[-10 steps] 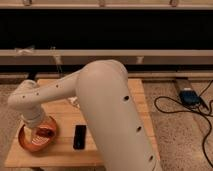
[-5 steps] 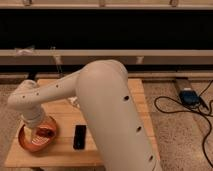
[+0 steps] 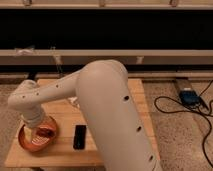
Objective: Push the ceramic bowl across the table
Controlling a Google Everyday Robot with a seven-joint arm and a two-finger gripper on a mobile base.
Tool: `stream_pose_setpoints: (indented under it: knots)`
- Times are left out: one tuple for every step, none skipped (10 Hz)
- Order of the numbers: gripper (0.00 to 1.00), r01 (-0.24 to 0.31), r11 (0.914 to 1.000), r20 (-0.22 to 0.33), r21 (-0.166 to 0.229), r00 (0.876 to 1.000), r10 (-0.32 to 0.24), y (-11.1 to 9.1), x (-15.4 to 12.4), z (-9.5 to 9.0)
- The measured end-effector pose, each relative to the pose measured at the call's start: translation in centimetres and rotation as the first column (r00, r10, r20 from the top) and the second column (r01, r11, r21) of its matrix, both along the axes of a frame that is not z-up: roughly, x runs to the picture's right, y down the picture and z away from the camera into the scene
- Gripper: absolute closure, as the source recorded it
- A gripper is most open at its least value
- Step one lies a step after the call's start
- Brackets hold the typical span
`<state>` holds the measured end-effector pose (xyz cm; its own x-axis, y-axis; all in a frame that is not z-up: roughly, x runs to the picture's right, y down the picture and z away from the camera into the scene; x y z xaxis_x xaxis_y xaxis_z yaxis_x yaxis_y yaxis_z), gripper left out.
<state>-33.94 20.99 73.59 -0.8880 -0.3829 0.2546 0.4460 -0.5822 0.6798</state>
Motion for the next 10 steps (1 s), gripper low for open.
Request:
stream_pose_setpoints:
  knots:
    - [0.20,0.000,1.0000,0.000,0.000,1.000,0.000,0.0,0.0,0.0]
    - [0.20,0.000,1.0000,0.000,0.000,1.000,0.000,0.0,0.0,0.0]
    - [0.20,0.000,1.0000,0.000,0.000,1.000,0.000,0.0,0.0,0.0]
    - [0.20,0.000,1.0000,0.000,0.000,1.000,0.000,0.0,0.0,0.0]
    - [0.20,0.000,1.0000,0.000,0.000,1.000,0.000,0.0,0.0,0.0]
    - [0.20,0.000,1.0000,0.000,0.000,1.000,0.000,0.0,0.0,0.0]
    - [0.20,0.006,1.0000,0.008,-0.005,1.000,-0.006,0.0,-0.1,0.6]
    - [0.20,0.007,1.0000,0.010,-0.007,1.000,-0.007,0.0,-0.1,1.0]
    - [0.20,0.010,0.9999,0.012,-0.013,1.000,-0.010,0.3,-0.2,1.5]
    - [0.20,0.013,0.9997,0.016,-0.021,1.000,-0.013,0.5,-0.4,2.0]
